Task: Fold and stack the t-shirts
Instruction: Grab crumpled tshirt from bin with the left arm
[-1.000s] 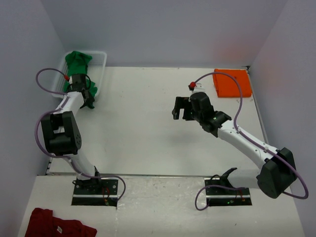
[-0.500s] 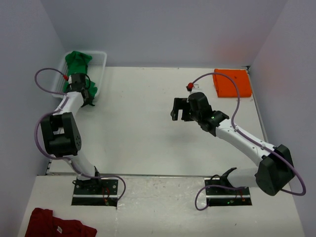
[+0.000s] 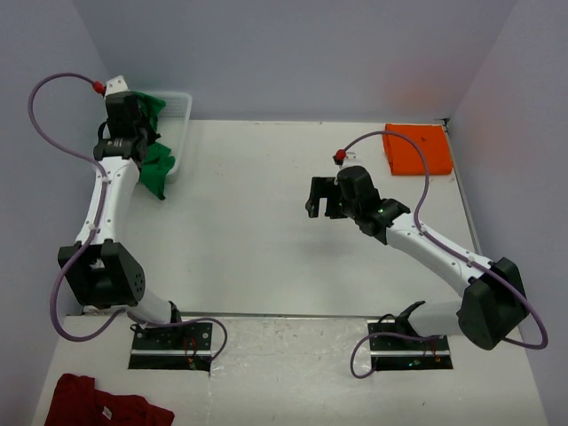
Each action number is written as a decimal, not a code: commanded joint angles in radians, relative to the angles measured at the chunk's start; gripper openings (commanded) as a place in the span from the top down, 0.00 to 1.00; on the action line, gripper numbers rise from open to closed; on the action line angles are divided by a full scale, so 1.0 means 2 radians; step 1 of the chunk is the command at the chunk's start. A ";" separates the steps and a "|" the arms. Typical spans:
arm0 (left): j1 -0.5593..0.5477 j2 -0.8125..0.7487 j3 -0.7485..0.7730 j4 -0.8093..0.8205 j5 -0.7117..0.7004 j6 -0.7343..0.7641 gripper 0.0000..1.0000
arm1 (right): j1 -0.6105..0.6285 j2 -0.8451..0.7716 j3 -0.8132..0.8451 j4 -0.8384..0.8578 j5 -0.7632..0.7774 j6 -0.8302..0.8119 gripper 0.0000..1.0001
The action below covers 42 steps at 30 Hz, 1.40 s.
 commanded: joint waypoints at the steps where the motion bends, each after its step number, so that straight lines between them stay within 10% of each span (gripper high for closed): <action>1: -0.007 -0.017 0.070 0.009 0.039 0.061 1.00 | 0.003 0.001 0.009 0.011 -0.003 -0.001 0.01; 8: -0.008 -0.003 0.148 -0.004 0.083 0.076 0.97 | 0.002 -0.003 0.010 0.005 0.010 -0.003 0.01; 10: -0.008 0.001 0.111 0.002 0.063 0.073 0.68 | 0.002 -0.007 0.007 0.008 0.004 -0.002 0.01; 17: -0.008 0.138 0.125 0.045 0.024 0.089 0.43 | 0.003 -0.012 0.002 0.013 -0.009 0.002 0.01; 26: -0.005 0.340 0.309 0.032 -0.021 0.096 0.43 | 0.007 -0.017 -0.017 0.018 -0.009 0.004 0.01; 42: 0.047 0.457 0.374 0.047 -0.059 0.119 0.41 | 0.007 -0.008 -0.013 0.003 -0.039 0.004 0.01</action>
